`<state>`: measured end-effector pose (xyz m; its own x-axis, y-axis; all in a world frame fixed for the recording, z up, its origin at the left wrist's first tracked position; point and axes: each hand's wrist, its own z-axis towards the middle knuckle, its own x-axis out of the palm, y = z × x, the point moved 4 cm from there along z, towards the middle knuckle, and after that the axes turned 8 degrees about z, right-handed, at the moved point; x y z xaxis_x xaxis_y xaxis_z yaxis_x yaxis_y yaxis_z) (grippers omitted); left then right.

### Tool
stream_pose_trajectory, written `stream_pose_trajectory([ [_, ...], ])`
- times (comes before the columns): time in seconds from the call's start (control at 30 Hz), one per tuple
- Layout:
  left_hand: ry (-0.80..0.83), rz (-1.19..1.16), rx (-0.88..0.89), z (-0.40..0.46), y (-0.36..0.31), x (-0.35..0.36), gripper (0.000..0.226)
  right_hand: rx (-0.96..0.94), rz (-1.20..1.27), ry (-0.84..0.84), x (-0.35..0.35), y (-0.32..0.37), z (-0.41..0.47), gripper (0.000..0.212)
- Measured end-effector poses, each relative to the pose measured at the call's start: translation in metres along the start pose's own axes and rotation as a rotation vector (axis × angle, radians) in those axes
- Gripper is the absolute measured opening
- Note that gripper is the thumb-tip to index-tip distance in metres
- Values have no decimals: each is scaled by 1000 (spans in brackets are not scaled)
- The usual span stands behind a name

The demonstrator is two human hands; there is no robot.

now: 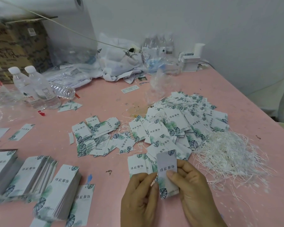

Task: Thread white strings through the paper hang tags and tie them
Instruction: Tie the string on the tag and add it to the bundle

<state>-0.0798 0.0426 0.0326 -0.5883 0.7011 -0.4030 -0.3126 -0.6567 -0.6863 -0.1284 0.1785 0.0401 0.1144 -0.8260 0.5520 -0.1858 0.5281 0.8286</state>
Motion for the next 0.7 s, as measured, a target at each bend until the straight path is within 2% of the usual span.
stream_pose_trajectory([
  [0.13, -12, 22, -2, 3, 4, 2, 20, -18, -223, -159, -8, 31, 19, 17],
  [0.27, 10, 35, 27, 2, 6, 6, 17, -103, -469, -246, -12, 76, 84, 16],
  [0.37, 24, 33, 24, 3, 6, 5, 18, -106, -657, -230, -9, 95, 134, 20],
  [0.47, 17, 45, -29, 4, 10, 3, 18, -120, -1074, -259, -12, 95, 148, 41],
  [0.57, -2, 103, -67, 8, 14, -1, 17, -273, -1092, -239, -11, 81, 114, 38],
  [0.63, 16, 189, -65, 11, 16, 0, 24, -279, -1083, -190, -12, 61, 86, 32],
  [0.7, 102, 307, -90, 11, 18, 4, 40, -233, -1124, -136, -13, 40, 66, 41],
])
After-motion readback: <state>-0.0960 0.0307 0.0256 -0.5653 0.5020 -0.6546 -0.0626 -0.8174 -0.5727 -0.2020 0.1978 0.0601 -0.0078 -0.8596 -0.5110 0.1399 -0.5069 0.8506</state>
